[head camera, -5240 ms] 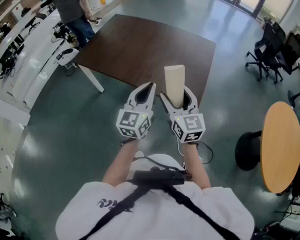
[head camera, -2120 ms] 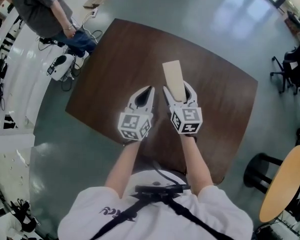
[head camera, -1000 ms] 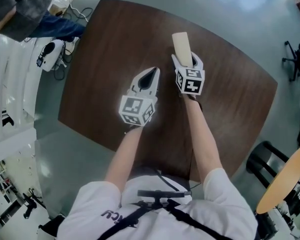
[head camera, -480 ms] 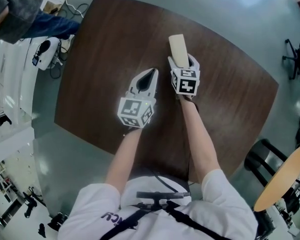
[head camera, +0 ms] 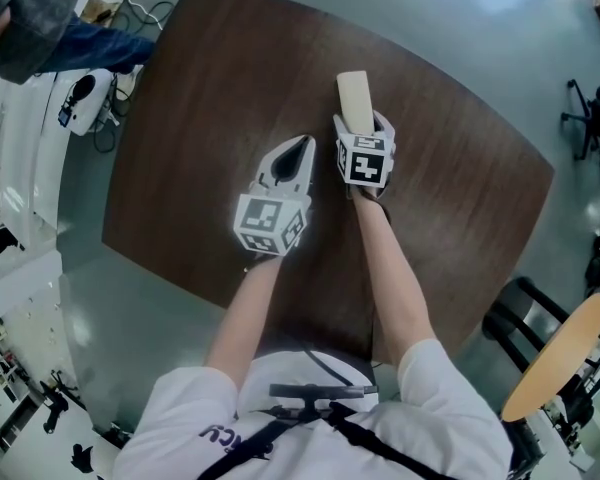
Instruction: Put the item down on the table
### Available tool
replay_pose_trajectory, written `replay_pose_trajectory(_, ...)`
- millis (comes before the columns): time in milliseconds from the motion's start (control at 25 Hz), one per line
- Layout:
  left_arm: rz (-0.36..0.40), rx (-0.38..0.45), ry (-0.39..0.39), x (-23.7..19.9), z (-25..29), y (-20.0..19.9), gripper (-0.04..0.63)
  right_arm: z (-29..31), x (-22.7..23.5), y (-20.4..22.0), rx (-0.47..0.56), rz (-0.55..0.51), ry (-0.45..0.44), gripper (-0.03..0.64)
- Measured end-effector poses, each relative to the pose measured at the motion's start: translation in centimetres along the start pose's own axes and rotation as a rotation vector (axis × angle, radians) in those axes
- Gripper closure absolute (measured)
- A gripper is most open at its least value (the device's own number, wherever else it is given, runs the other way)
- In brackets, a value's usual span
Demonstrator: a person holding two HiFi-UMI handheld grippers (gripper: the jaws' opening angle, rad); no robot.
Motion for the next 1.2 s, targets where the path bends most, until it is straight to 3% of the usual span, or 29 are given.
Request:
replay_pose_trajectory(360,0.003,-0.003,-0.003,1.1,-0.8,0.3,0.578,0.0,0.1,0.2,-0.03,-0.04,0.012,0.307)
replay_pose_trajectory(640,0.012,-0.005,-0.018,1.4,-2.7,0.0,0.578,-1.9,-0.2,0.5,0.014,-0.053,0.021,0.305)
replay_pose_trajectory(920,0.03,0.022,-0.021,4.2,-4.7,-1.1,0.578,-7.9,1.5,0.4,0.087,0.021,0.013,0.305)
replay_pose_trajectory(1200,0.05,0.065,-0.016,9.1,-7.9,-2.0,0.578,-17.7,2.9,0.6,0.23,0.134,-0.05,0.307)
Point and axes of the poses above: the fingertips, and each gripper's own axes: z forward along the fingers, x to its right, y out of its underside, the point moved 8 cm from there along -z, backward along the fingers, and after that the axes turned 11 degrees about y, right-handed, at the moved point
